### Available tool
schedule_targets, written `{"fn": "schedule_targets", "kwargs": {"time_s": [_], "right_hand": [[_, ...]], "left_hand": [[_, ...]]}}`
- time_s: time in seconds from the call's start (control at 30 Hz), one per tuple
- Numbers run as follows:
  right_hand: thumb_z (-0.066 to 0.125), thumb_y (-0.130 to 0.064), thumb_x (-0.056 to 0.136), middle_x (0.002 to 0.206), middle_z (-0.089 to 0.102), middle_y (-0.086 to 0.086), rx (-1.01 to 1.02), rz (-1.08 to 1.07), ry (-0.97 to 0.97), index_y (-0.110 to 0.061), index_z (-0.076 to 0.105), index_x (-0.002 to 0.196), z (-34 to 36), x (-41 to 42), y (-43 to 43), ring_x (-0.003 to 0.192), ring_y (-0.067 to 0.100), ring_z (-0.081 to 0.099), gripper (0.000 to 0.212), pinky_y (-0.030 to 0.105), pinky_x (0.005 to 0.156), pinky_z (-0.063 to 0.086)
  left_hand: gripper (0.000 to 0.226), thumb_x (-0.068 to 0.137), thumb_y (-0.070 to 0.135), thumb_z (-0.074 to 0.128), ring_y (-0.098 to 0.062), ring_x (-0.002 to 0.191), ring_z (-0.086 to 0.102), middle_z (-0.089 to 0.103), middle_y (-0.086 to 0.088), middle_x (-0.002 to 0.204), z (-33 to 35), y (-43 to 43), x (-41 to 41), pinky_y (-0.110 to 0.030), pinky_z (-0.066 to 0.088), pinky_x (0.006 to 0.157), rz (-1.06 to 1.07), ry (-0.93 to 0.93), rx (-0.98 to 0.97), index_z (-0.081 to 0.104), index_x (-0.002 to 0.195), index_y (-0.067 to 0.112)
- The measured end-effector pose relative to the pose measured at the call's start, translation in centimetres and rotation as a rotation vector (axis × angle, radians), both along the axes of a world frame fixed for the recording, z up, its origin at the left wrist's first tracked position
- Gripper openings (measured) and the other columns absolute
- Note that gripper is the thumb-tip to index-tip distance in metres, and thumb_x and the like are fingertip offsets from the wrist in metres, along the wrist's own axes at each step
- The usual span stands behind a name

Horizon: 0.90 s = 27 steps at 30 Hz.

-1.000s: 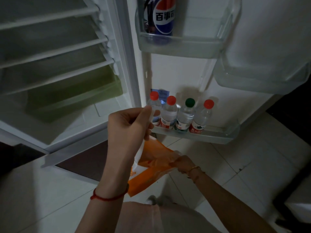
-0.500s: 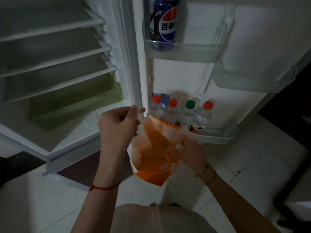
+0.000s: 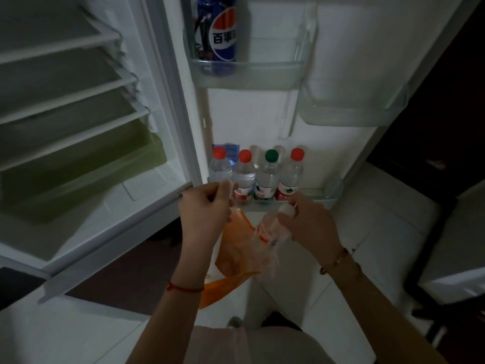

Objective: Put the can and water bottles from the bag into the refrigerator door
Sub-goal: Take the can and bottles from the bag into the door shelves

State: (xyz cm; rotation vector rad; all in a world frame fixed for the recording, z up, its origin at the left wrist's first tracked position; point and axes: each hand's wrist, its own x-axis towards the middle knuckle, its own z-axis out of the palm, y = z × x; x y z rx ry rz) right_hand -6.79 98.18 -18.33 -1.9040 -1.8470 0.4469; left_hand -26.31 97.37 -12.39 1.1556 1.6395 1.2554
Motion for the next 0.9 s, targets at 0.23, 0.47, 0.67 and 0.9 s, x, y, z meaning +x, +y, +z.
{"fn": "schedule_targets", "kwargs": {"time_s": [0.23,0.47,0.67,0.9], "right_hand": [[0.066,-0.031,0.088,0.08,0.056,0.004,0.228,-0.107,0.067,-0.016,0.048,0.087,3.8,3.4,1.4,0.065,0.019,0.056,0.023,0.016,0.052,0.031],[0.067,-0.027,0.086,0.087,0.061,0.014,0.456,-0.176,0.07,-0.005,0.055,0.092,6.5,7.9,3.4,0.073,0.025,0.057,0.027,0.028,0.062,0.039],[0.069,-0.02,0.085,0.096,0.06,0.02,0.46,-0.153,0.074,0.0,0.057,0.094,6.0,10.3,6.0,0.081,0.028,0.056,0.025,0.027,0.068,0.036],[0.06,-0.012,0.084,0.095,0.061,0.021,0.298,0.009,0.05,-0.002,0.063,0.097,2.9,12.2,10.2,0.086,0.031,0.056,0.017,0.021,0.071,0.03]], "left_hand": [[0.032,0.096,0.024,0.057,-0.012,0.049,0.061,0.068,-0.015,0.064,-2.0,0.8,0.1,-0.034,0.055,0.059,0.026,0.107,-0.021,0.073,0.079,0.002],[0.032,0.094,0.022,0.058,-0.007,0.045,0.059,0.067,-0.009,0.058,-3.3,2.1,1.6,-0.032,0.053,0.06,0.093,0.129,-0.054,0.073,0.073,0.003],[0.033,0.096,0.02,0.056,-0.001,0.044,0.058,0.064,0.003,0.058,-3.7,2.9,4.1,-0.015,0.046,0.049,0.101,0.193,-0.108,0.07,0.074,0.0],[0.037,0.095,0.025,0.057,-0.012,0.059,0.063,0.067,-0.001,0.063,-4.7,2.7,6.3,-0.035,0.055,0.066,0.157,0.171,-0.16,0.068,0.077,-0.005]]}}
